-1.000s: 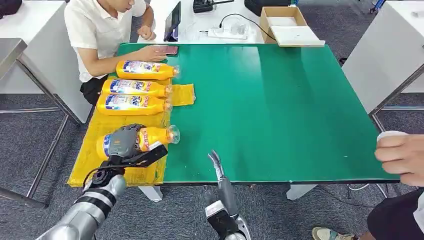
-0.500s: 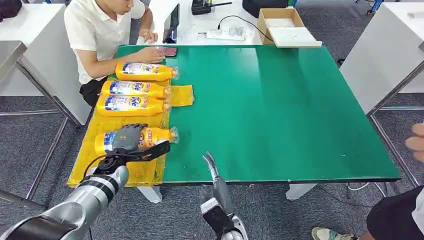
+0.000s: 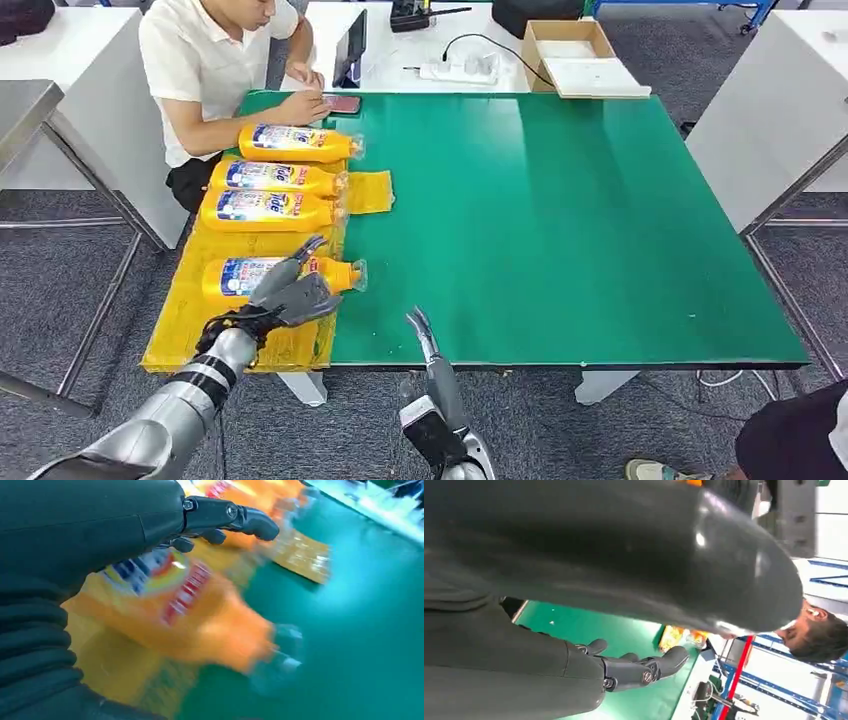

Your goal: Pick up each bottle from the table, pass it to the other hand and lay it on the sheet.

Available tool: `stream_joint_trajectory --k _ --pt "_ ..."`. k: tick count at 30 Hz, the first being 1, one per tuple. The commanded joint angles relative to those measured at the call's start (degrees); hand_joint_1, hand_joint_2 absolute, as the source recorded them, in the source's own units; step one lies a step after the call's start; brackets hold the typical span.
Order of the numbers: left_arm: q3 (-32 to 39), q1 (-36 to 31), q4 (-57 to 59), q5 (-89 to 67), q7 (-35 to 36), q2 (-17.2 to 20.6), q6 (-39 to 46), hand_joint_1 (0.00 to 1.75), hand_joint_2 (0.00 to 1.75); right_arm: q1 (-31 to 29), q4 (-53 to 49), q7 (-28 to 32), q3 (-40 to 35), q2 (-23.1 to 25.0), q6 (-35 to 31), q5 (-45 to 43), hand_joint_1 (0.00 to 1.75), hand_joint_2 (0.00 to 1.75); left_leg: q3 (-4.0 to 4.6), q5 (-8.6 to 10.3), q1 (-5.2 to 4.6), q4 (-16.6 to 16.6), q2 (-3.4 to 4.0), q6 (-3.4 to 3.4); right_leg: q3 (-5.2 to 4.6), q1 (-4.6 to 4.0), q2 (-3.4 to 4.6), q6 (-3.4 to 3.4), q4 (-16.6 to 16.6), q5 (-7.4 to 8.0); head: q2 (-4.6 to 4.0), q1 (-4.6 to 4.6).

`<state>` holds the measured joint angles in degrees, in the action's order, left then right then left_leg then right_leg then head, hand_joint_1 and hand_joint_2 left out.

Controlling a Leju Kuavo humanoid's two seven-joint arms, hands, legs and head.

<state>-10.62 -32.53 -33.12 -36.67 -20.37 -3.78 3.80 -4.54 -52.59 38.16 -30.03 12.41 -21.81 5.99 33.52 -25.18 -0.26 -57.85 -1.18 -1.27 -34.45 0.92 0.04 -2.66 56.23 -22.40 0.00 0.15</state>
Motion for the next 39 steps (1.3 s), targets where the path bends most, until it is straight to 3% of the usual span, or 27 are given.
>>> stream_joint_trajectory --k 1,4,8,9,11,18,23,31,37,38,39 --pt "-0.12 16.44 -33.6 22.19 -5.89 -2.44 6.56 0.0 1.75 0.51 3.24 1.84 -0.74 -0.93 -1.45 -0.9 0.0 0.0 -0.02 -0.1 0.05 0.05 0.21 0.08 -0.05 -0.05 0.11 0.1 -0.06 -0.04 -0.02 -0.02" --pt "-0.37 22.08 -45.45 32.96 -10.59 -4.67 10.45 0.0 1.75 2.23 -0.71 1.84 -1.35 -2.01 -2.23 -2.38 0.0 0.0 0.28 -0.13 0.07 -0.03 0.19 0.08 -0.39 -0.09 -0.02 0.1 -0.01 -0.08 -0.02 -0.04" --pt "-1.06 27.0 -54.44 42.1 -11.76 -6.12 11.1 0.0 1.75 3.39 -4.71 1.84 -1.83 -2.77 0.02 -5.19 0.0 0.0 0.51 -0.14 0.03 -0.06 0.22 0.02 -0.6 -0.04 0.13 0.03 0.02 -0.06 -0.02 -0.04" --pt "-1.37 27.48 -55.16 42.12 -11.71 -6.03 11.11 0.0 1.75 3.42 -4.76 1.84 -1.85 -2.8 0.09 -5.26 0.0 0.0 0.55 -0.16 0.04 -0.06 0.26 0.03 -0.65 -0.06 0.11 0.03 0.01 -0.05 -0.02 -0.04" --pt "-2.28 28.74 -57.69 45.39 -11.85 -6.11 10.76 0.0 1.75 3.79 -6.78 1.84 -0.73 -2.59 6.44 -10.07 0.0 0.0 0.61 -0.2 0.03 -0.05 0.26 0.04 -0.69 -0.05 0.1 0.05 0.02 -0.09 0.0 -0.04" --pt "-3.46 32.15 -60.03 45.52 -11.9 -5.43 11.31 0.0 1.75 4.57 -9.11 1.84 0.47 -2.3 7.01 -11.63 0.0 0.0 0.61 -0.26 0.07 -0.04 0.25 0.05 -0.69 -0.1 0.07 0.11 -0.04 -0.12 -0.02 -0.02" --pt "-5.21 35.99 -59.42 43.32 -11.28 -5.29 12.23 0.0 1.75 8.68 -22.88 1.84 1.38 -2.42 2.14 -9.26 0.0 0.0 0.74 -0.2 -0.01 -0.02 0.21 -0.01 -0.86 -0.01 0.05 0.05 0.01 -0.1 -0.02 -0.02" --pt "-5.97 36.67 -57.08 40.78 -11.15 -5.9 15.77 0.0 1.75 7.56 -22.78 0.08 -4.03 -3.57 -2.27 -9.07 0.0 0.0 0.7 -0.19 0.02 0.0 0.18 0.0 -0.79 -0.04 0.02 0.06 -0.05 -0.08 0.0 -0.02" --pt "-8.66 32.13 -47.44 28.22 -6.21 -4.14 24.19 0.0 1.75 6.12 -24.04 1.84 -10.04 -6.23 -11.27 -0.18 0.0 0.0 0.47 -0.26 0.08 0.04 0.21 0.08 -0.57 -0.11 -0.01 0.16 -0.07 -0.17 0.0 -0.04" --pt "-8.37 31.97 -46.02 27.39 -5.67 -4.19 24.78 0.0 1.75 6.31 -22.49 1.84 -9.29 -5.73 -9.81 -2.81 0.0 1.75 0.4 -0.22 0.09 0.12 0.14 0.09 -0.47 -0.12 -0.08 0.16 -0.16 -0.15 0.0 -0.02" --pt "-7.86 32.08 -44.95 26.86 -5.98 -4.36 25.65 0.0 1.75 6.55 -21.64 0.74 -7.94 -5.14 -8.3 -5.88 0.0 1.75 0.51 -0.15 0.02 0.13 0.11 0.02 -0.6 -0.05 -0.05 0.09 -0.16 -0.09 0.0 -0.04"
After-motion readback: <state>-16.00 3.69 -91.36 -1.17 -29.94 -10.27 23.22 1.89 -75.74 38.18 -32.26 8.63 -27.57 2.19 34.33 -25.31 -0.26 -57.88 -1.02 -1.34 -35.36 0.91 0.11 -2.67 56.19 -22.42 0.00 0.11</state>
